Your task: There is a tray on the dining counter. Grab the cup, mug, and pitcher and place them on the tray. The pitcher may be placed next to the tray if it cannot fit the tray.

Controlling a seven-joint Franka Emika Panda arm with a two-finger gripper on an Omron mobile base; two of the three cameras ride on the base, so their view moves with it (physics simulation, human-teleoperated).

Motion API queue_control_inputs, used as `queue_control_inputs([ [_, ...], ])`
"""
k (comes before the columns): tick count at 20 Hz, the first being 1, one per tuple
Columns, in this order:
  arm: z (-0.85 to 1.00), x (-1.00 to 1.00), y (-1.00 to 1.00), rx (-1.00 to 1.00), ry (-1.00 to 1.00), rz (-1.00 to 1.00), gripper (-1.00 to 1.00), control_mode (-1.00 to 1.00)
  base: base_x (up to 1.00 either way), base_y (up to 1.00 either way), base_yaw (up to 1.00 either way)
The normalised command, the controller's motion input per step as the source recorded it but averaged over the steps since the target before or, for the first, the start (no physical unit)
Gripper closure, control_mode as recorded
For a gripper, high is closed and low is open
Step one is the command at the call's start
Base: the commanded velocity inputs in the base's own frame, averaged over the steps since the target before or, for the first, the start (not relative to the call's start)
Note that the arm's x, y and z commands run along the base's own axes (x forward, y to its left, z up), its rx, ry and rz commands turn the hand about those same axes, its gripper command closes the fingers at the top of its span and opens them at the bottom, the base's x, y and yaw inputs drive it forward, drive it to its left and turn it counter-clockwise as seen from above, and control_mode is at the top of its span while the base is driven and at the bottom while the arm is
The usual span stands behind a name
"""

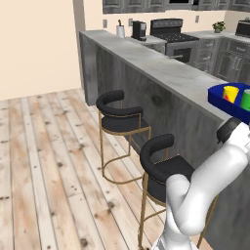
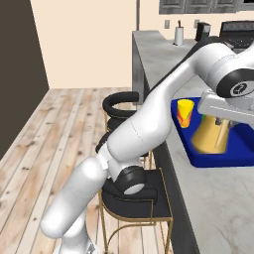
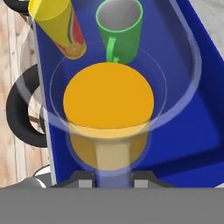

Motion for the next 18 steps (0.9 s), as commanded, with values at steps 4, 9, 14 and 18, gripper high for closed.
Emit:
queue_control_inputs([
  [4,0.00,0.00,0.00,0.00,0.00,0.00,-1.00,-1.00,0.00,0.00,0.00],
  [9,0.00,0.00,0.00,0.00,0.00,0.00,-1.00,-1.00,0.00,0.00,0.00],
  [14,0.00,-0.04,0.01,0.00,-0.01,0.00,-1.00,-1.00,0.00,0.00,0.00],
  [18,0.14,-0.44,0.21,-0.06,-0.28,0.00,-1.00,-1.00,0.00,0.00,0.00],
])
